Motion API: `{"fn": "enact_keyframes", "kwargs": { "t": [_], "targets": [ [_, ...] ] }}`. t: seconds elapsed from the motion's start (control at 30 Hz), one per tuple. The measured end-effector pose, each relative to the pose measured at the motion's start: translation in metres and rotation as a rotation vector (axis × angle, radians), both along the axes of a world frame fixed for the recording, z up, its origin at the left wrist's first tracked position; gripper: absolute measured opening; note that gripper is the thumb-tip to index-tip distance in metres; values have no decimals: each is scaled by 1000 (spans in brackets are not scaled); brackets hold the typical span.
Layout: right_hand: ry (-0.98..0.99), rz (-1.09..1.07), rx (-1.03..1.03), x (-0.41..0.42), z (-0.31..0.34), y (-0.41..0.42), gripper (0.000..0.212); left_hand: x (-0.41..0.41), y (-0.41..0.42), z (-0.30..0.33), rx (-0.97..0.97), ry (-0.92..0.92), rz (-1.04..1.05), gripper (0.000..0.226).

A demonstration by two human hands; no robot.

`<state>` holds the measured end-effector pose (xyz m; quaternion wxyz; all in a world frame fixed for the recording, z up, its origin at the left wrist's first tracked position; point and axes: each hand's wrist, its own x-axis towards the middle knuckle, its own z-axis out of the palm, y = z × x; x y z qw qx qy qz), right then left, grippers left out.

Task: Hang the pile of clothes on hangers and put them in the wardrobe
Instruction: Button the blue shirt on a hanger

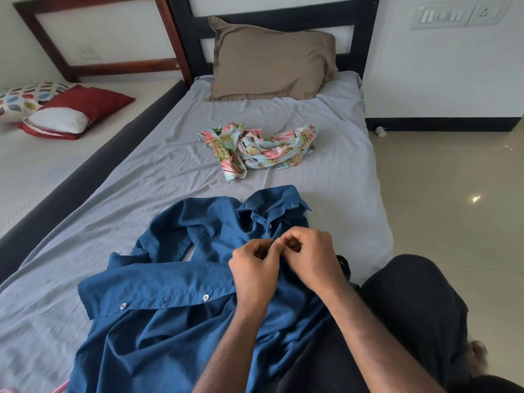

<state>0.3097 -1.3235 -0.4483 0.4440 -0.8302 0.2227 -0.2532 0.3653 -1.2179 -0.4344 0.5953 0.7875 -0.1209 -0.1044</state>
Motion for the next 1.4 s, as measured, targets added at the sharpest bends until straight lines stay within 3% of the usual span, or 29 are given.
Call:
{"fn": "enact_keyframes", "kwargs": {
  "t": [0.2,0.43,0.53,0.67,0.8,0.83,0.9,0.97,1.07,1.13,1.27,1.33,1.4],
  "targets": [
    [-50,20,-62,1,-3,4,10,5,-1,-1,-13,61,77,22],
    [-163,74,81,5,0,1,8,11,-4,-6,-79,172,36,37],
    [-122,85,224,7,-2,-2,9,14,0,-9,-107,148,-4,26],
    [-87,59,223,10,-7,-3,10,19,7,-17,-116,113,-32,10],
    [-73,-15,228,9,-8,-7,3,14,22,-27,117,-272,-63,26],
    [-57,5,257,8,-8,-7,11,14,27,-31,180,-334,-76,32],
    [11,83,295,6,-9,-7,37,22,36,-38,308,-390,-86,35],
    [128,133,178,5,-12,-5,53,34,42,-42,455,-407,-120,30],
    [247,117,-24,2,-14,-1,56,48,52,-43,541,-421,-201,17],
    [217,23,-92,1,-13,-2,46,55,60,-43,534,-434,-204,11],
    [189,-131,-234,0,-13,-10,12,78,73,-37,491,-309,-226,8],
    [224,-136,-280,-1,-11,-12,8,85,78,-28,260,-93,-268,11],
    [225,-158,-281,-2,-11,-18,24,89,79,-15,-62,154,-261,7]
  ]
}}
